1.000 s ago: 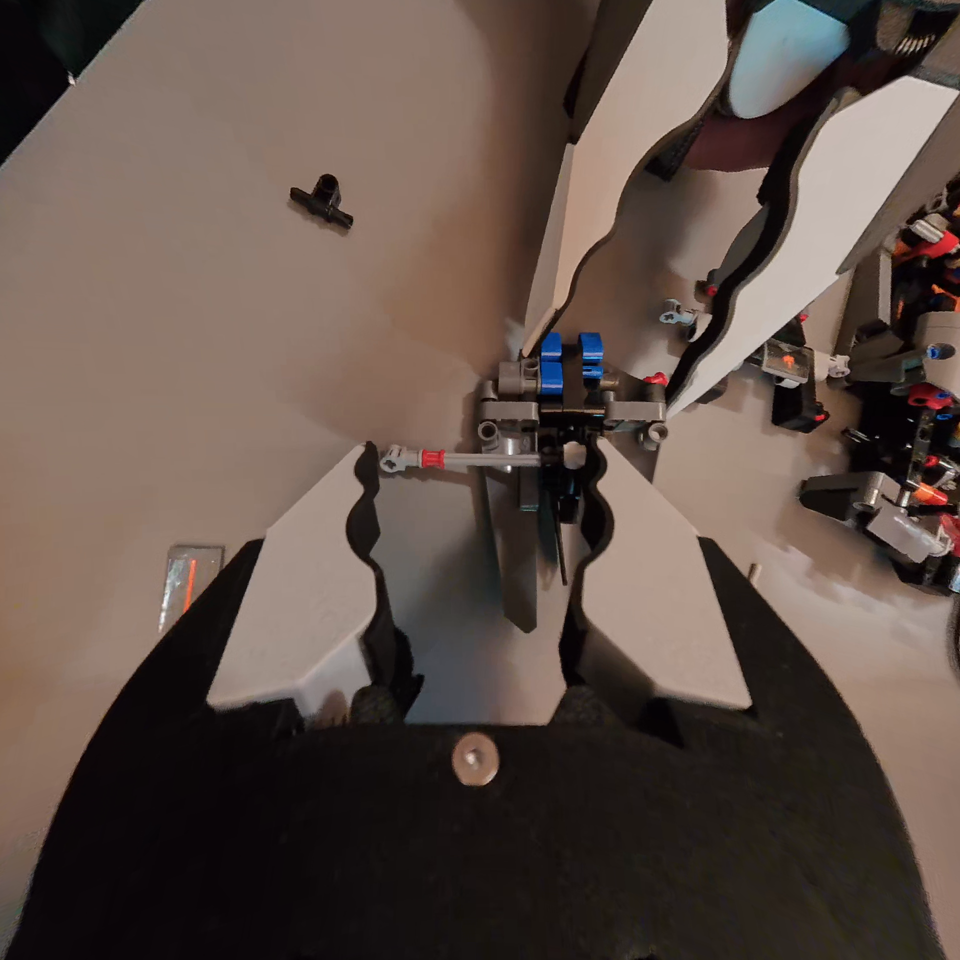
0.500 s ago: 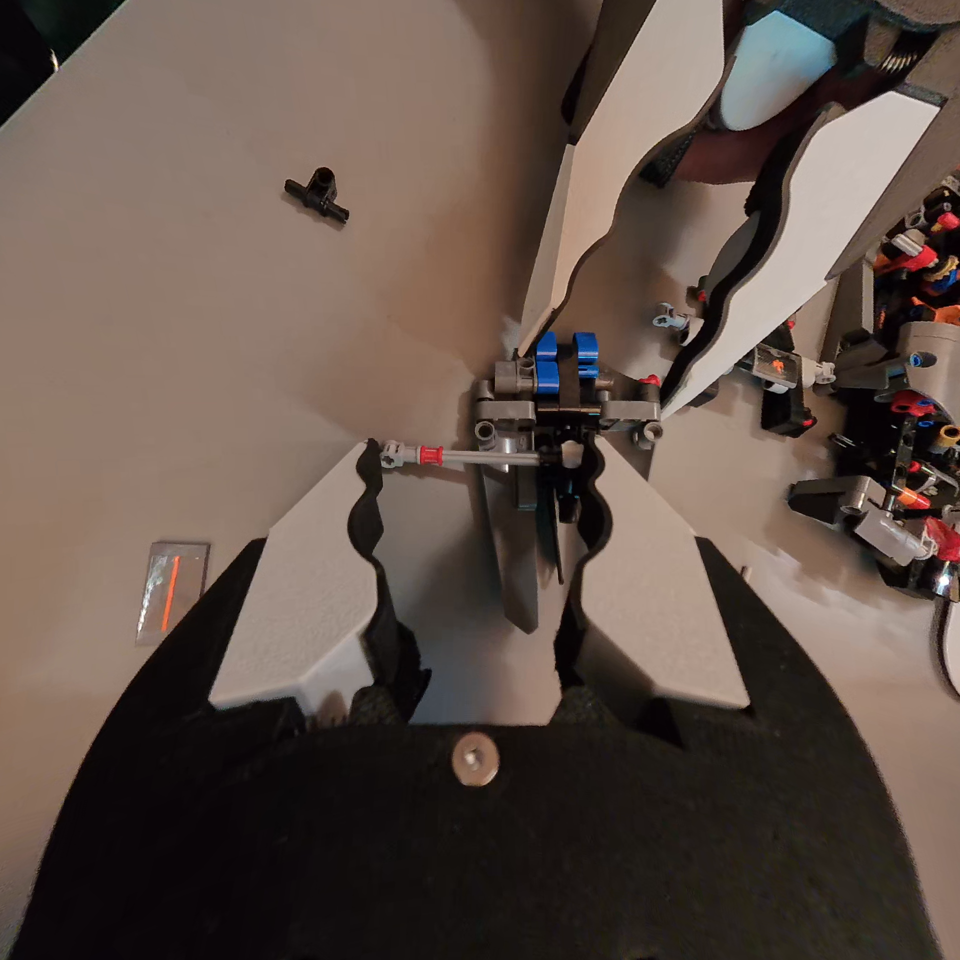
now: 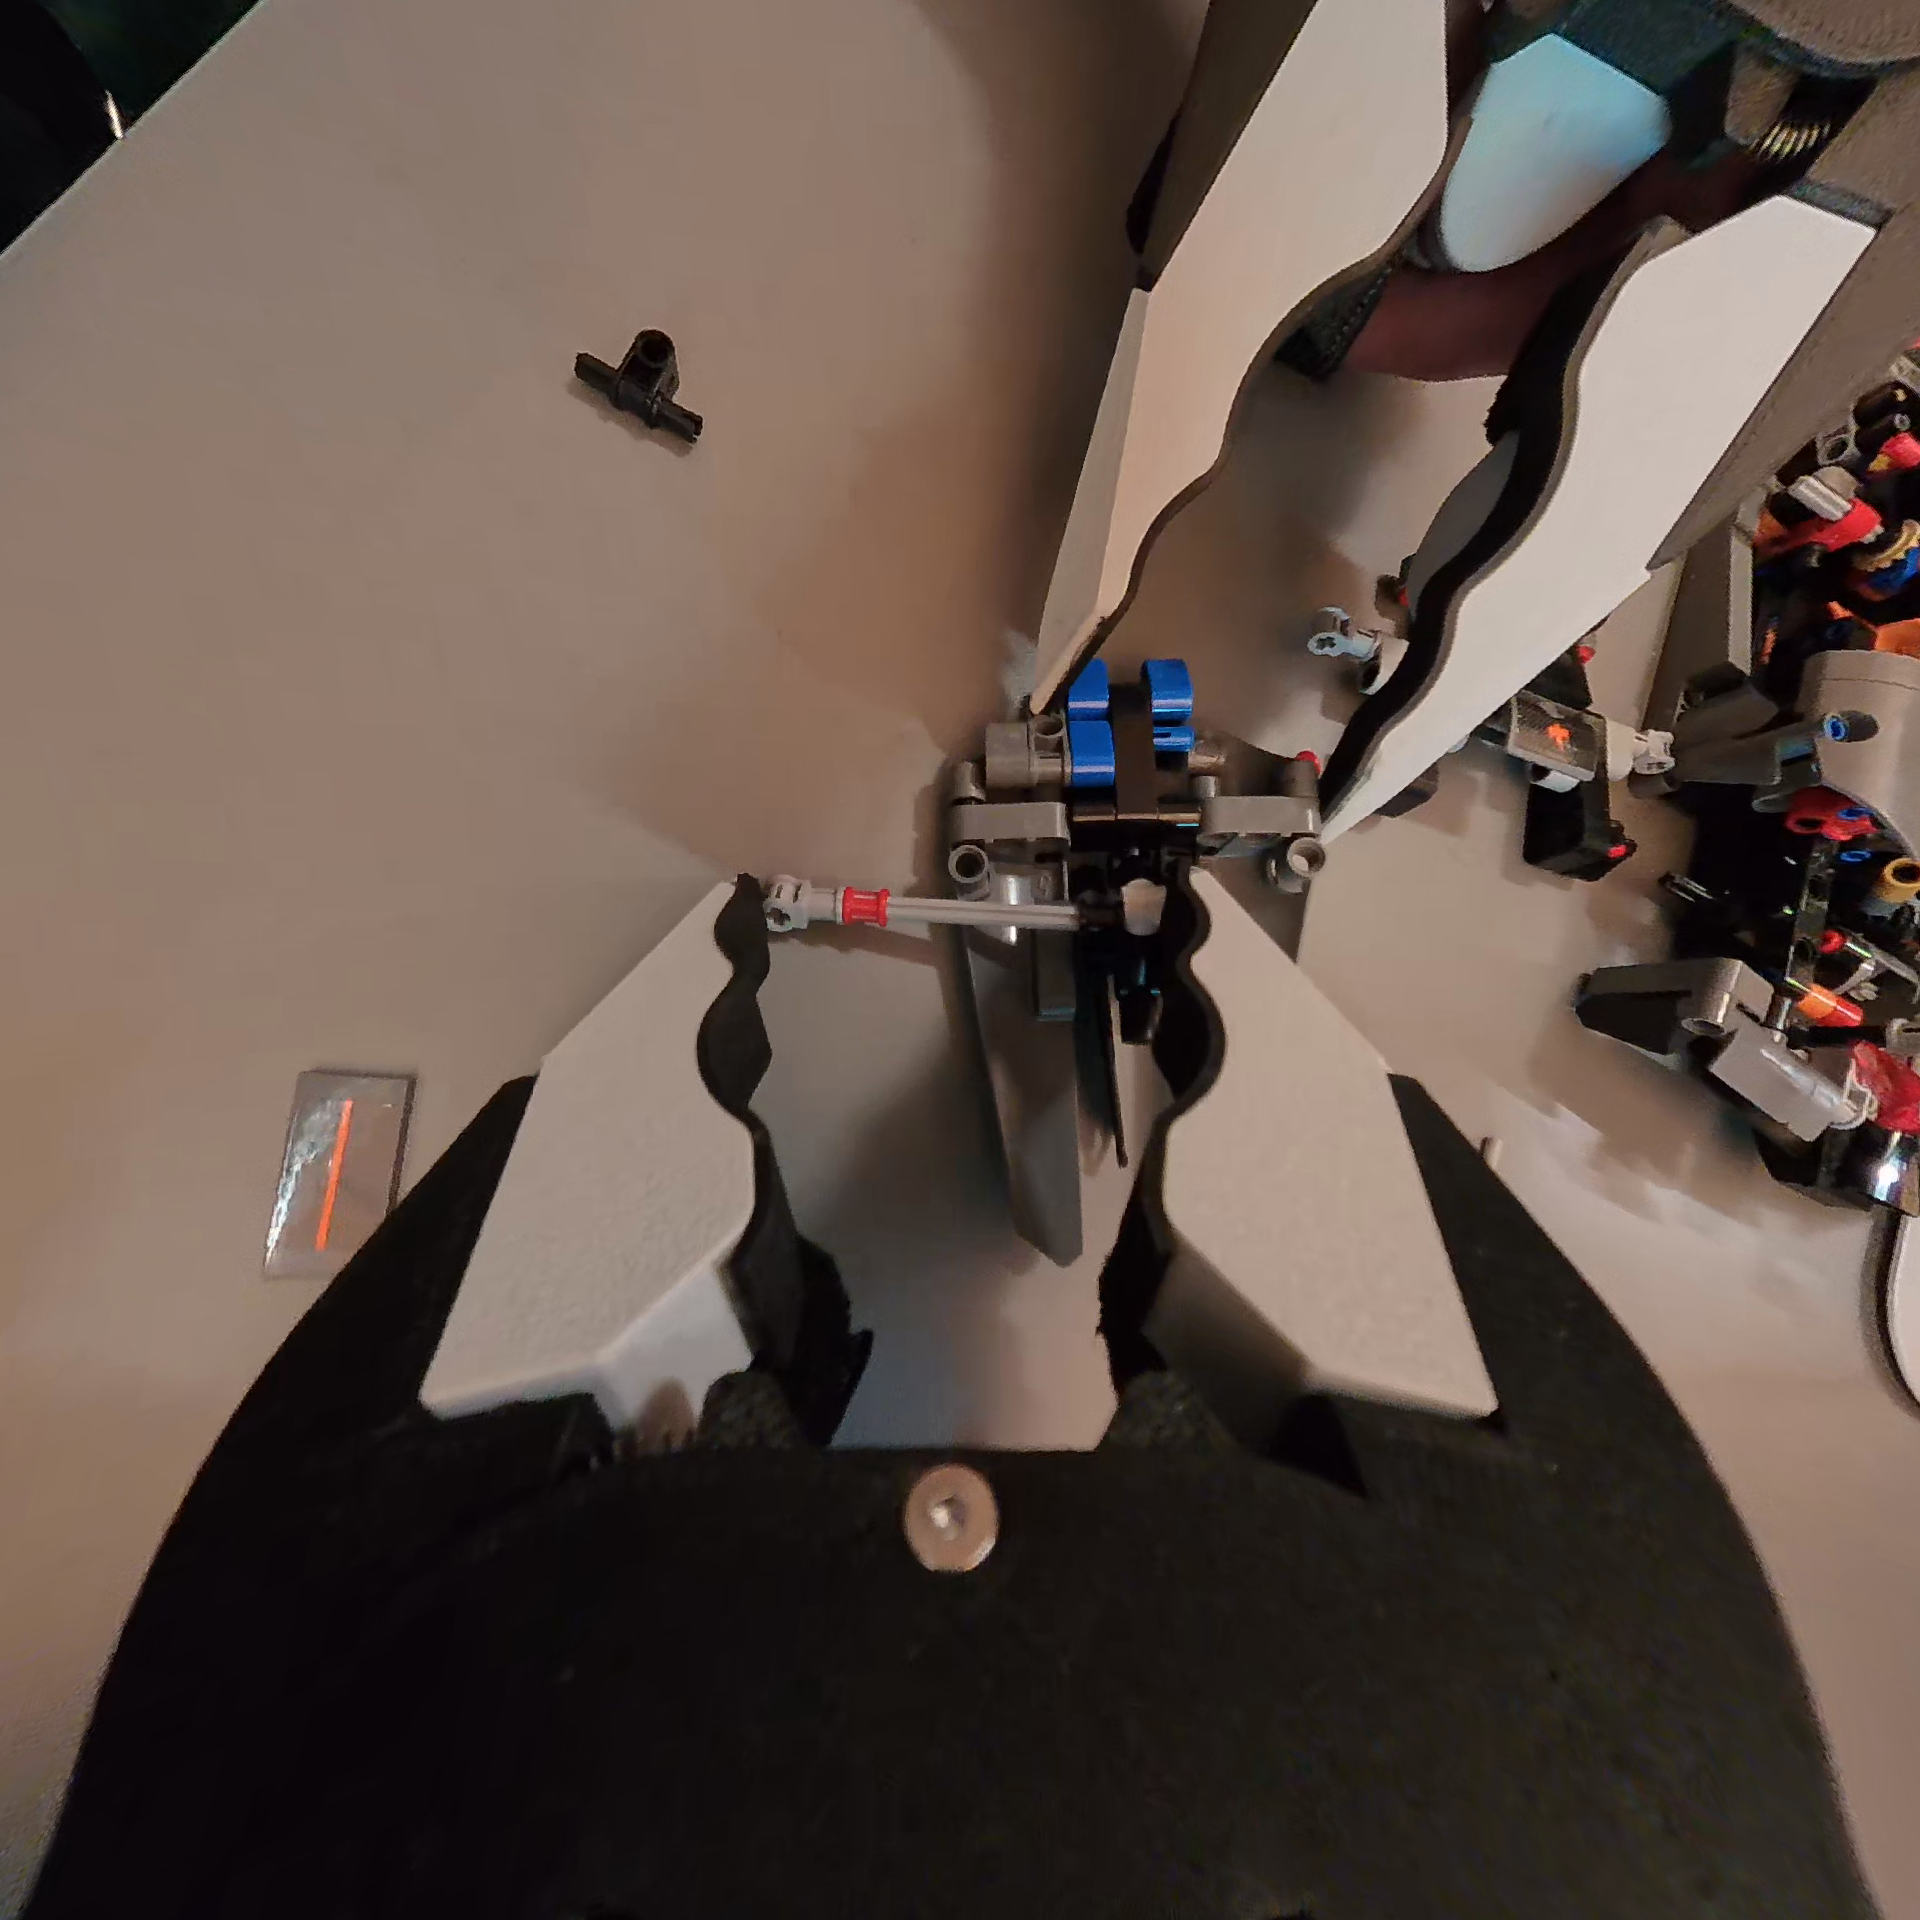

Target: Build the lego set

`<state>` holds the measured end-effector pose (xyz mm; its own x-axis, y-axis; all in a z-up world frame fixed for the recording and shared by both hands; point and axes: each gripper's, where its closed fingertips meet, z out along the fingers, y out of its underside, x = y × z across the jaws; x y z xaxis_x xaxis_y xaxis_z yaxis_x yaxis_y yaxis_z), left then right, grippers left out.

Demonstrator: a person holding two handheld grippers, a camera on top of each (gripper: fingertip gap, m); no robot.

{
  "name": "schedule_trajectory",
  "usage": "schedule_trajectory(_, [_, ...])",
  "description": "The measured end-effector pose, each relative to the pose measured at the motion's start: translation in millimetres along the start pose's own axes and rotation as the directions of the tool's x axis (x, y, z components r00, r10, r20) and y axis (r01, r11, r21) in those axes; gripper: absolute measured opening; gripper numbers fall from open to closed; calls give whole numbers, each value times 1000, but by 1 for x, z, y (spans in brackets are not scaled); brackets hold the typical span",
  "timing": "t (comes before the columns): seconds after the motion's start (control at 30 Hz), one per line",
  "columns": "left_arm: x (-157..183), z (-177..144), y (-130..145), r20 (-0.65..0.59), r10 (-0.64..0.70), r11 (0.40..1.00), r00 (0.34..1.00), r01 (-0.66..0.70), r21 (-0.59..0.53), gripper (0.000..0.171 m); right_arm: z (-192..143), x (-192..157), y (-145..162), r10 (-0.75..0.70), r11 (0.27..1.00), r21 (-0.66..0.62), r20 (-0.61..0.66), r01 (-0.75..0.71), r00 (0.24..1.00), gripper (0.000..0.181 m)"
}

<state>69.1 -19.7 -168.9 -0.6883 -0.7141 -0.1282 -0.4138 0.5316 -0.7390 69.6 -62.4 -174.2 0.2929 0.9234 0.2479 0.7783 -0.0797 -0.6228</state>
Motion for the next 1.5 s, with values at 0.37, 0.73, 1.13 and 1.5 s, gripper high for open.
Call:
schedule_trajectory(0.37, [0, 0, 0, -1, 8, 1000, 1000, -8, -8, 55, 0, 3, 0, 16, 1000, 6, -5, -16, 1000, 71])
schedule_trajectory(0.73, [0, 4, -4, -6, 11, 1000, 1000, -11, 3, 54, -6, 1, 2, 13, 1000, -18, 22, -12, 1000, 72])
schedule_trajectory(1.13, [1, 5, -4, -14, 8, 1000, 1000, -8, 10, 54, -21, -2, 0, -18, 999, -44, 24, 19, 1000, 65])
schedule_trajectory(1.5, [-10, -12, -25, 50, -39, 996, 998, 35, 84, 48, -26, 6, 5, 60, 998, 19, 34, -61, 998, 40])
